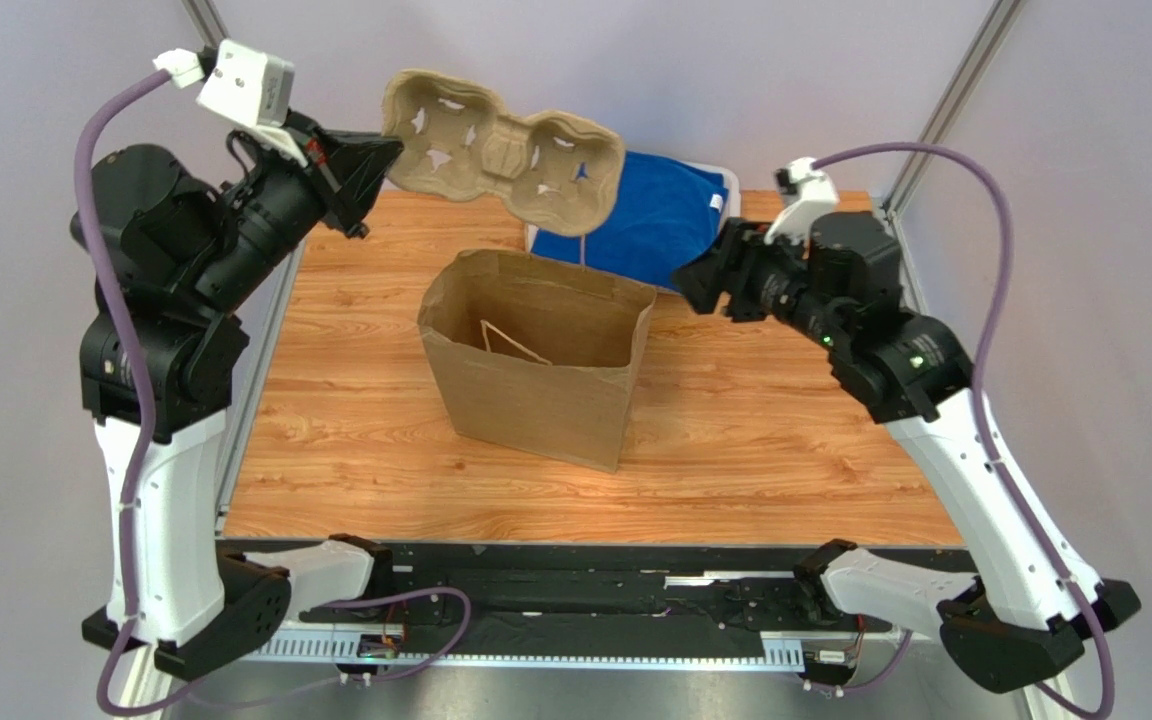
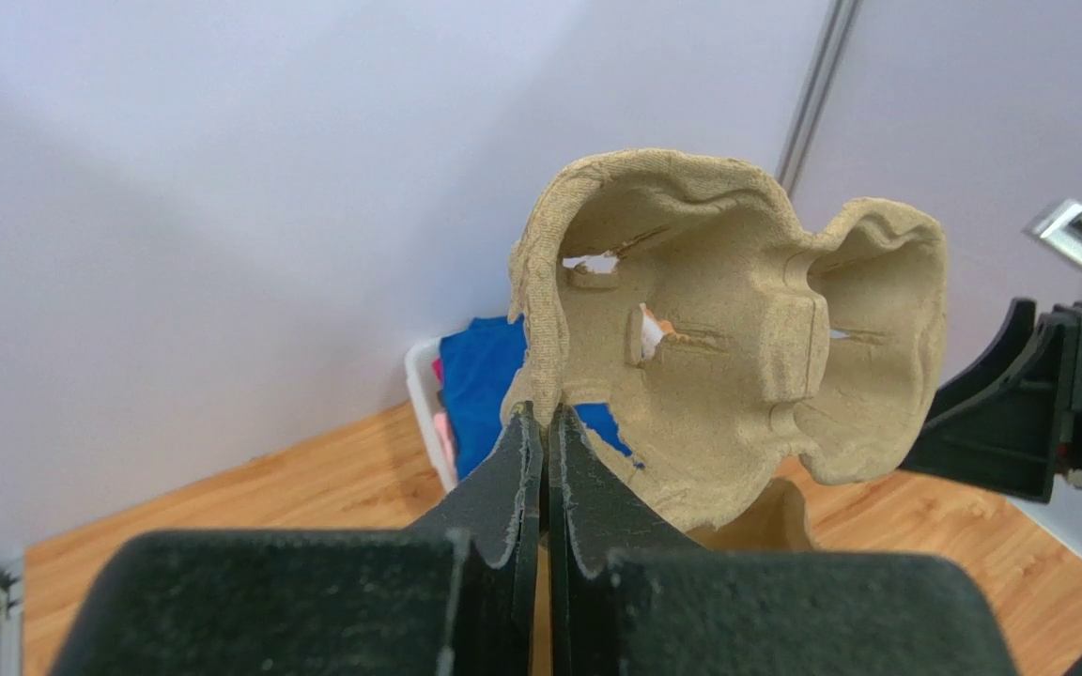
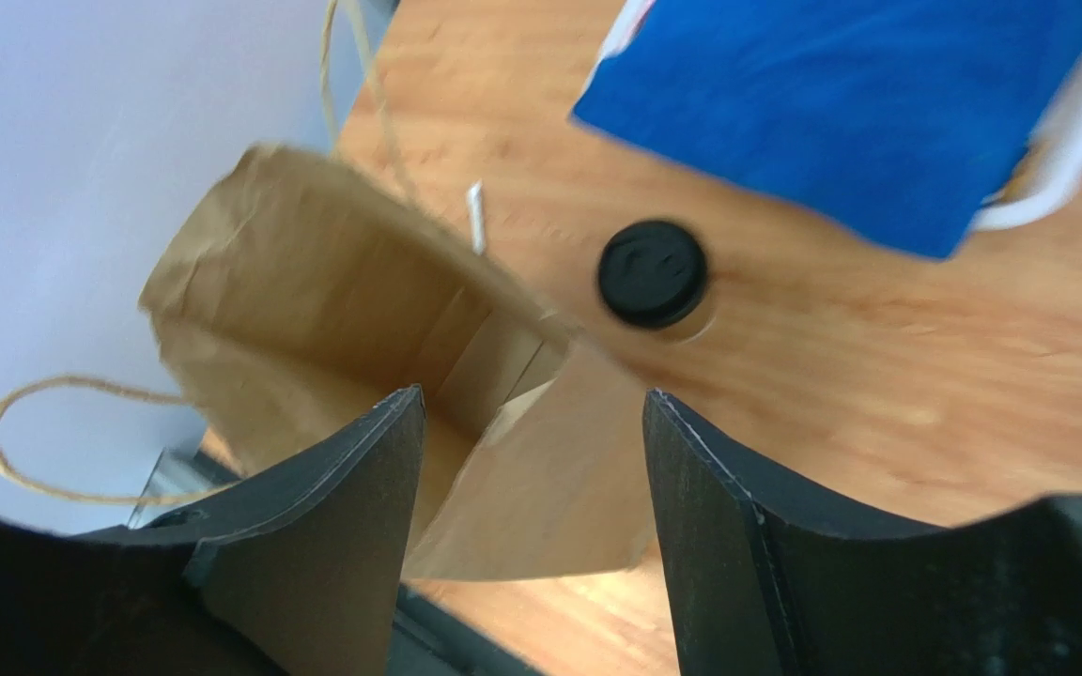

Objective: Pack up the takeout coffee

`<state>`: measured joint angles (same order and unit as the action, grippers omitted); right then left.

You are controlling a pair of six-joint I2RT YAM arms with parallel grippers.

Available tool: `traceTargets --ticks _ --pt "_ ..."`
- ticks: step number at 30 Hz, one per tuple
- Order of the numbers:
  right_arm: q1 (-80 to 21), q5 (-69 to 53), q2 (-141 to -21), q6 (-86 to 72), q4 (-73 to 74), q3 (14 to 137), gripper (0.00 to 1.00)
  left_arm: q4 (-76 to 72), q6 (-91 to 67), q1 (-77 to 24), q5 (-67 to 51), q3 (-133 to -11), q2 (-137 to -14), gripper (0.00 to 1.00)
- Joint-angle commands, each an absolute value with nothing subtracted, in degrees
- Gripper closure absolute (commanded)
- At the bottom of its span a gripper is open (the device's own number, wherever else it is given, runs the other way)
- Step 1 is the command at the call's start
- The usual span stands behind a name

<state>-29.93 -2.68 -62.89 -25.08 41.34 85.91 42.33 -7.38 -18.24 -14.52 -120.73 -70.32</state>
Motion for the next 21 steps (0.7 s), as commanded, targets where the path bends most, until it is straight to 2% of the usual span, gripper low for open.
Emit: traceTargets --ticks 1,7,18,19,21 --pt "-36.3 -5.0 -63.1 -30.1 39.8 84.6 0.36 40.9 -8.6 -15.5 -13.7 -117.4 -66.3 1.00" --pt "-41.7 -1.0 -64.5 -29.4 42.6 83.0 0.36 40.5 -9.1 -13.2 -13.4 -113.4 -62.8 1.00" --pt "-43.0 -0.8 -69.3 -31.9 41.8 81.8 0.39 40.0 -9.9 -11.7 -13.9 -109.2 -59.4 1.00" --pt "-43.2 -1.1 -69.5 -32.2 41.7 81.6 0.40 40.1 -9.8 -11.7 -13.9 -109.1 -59.4 1.00" --pt "-43.2 -1.6 -69.9 -32.1 42.9 81.2 0.53 40.3 -9.8 -11.5 -14.1 -109.0 -59.4 1.00"
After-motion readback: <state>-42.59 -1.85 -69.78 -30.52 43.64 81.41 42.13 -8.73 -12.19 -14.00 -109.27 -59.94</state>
